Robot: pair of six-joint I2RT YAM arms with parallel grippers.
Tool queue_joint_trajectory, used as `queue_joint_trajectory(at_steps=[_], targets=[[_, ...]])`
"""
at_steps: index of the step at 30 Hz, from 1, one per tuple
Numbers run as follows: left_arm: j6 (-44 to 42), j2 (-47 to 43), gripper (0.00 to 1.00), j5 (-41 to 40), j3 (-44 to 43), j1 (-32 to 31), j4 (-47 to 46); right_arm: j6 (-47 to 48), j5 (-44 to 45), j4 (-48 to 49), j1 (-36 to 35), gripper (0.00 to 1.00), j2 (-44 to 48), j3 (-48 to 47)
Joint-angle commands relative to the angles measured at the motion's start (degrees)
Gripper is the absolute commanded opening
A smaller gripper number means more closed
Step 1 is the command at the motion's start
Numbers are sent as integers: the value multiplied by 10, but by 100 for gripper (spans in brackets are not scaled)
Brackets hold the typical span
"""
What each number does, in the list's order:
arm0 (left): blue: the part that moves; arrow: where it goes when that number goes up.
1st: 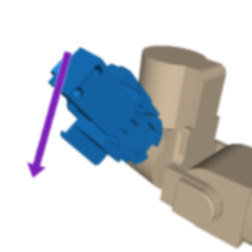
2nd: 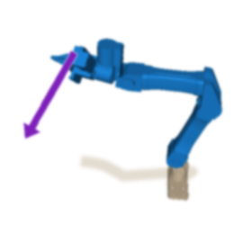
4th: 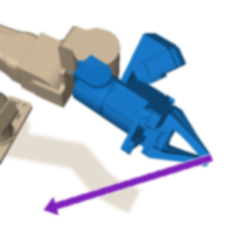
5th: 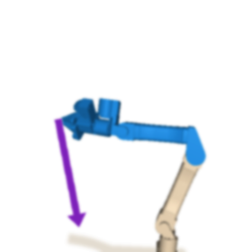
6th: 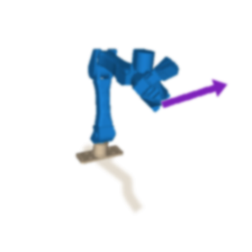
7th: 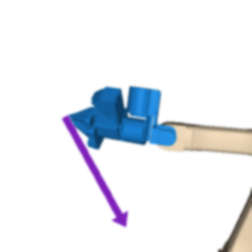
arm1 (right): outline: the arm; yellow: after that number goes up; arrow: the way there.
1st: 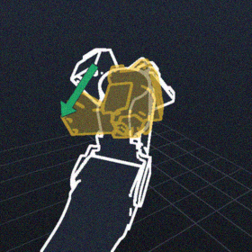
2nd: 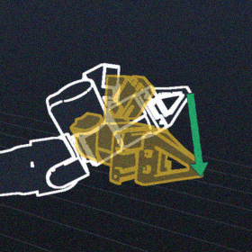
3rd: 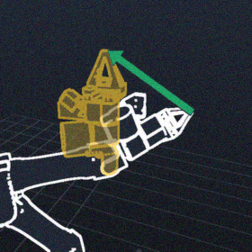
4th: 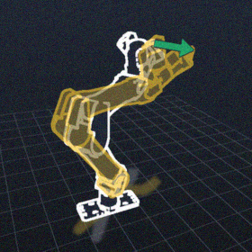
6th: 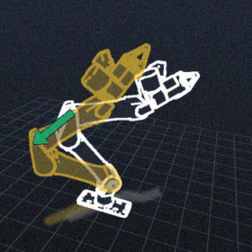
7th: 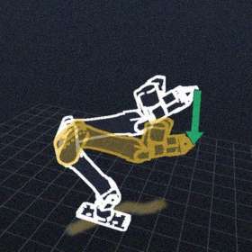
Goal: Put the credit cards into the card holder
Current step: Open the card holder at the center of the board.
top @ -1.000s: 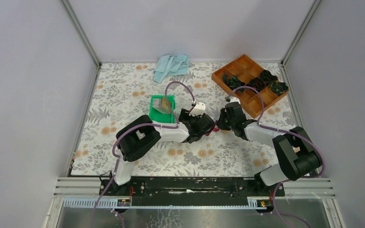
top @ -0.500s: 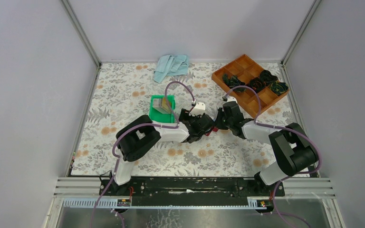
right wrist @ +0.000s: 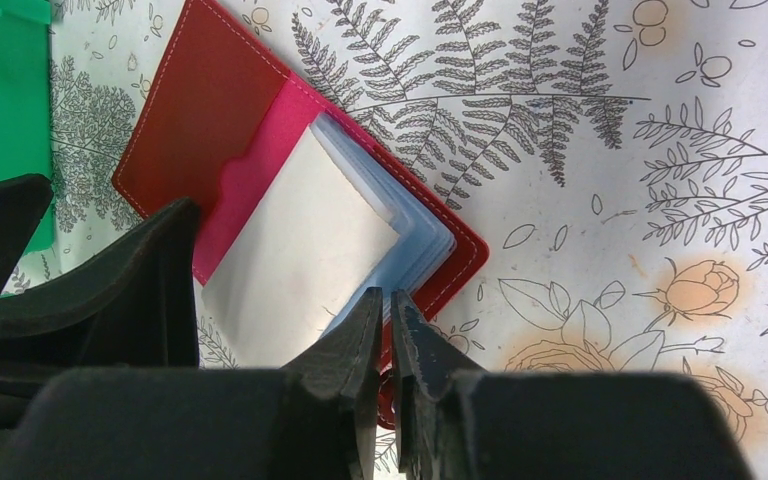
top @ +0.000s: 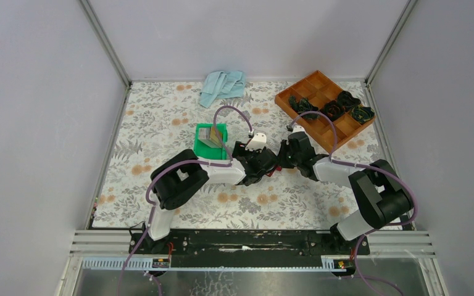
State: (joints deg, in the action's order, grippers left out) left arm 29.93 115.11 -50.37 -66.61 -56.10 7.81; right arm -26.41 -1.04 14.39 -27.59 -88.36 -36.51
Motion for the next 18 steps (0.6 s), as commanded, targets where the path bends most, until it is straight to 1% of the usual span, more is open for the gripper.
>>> queue_joint_trajectory(at_steps=[1,7,13,18], targets=[[10,9,75,27,-2,-5,29,-2,10,-6,-6,14,2,-19],[10,11,75,27,-2,-6,29,1,21,-27,-5,16,23,-10],[12,10,75,29,0,-6,28,-9,8,-10,-5,22,17,-8],[11,10,75,28,0,-7,28,-17,2,-4,-6,24,11,-11]])
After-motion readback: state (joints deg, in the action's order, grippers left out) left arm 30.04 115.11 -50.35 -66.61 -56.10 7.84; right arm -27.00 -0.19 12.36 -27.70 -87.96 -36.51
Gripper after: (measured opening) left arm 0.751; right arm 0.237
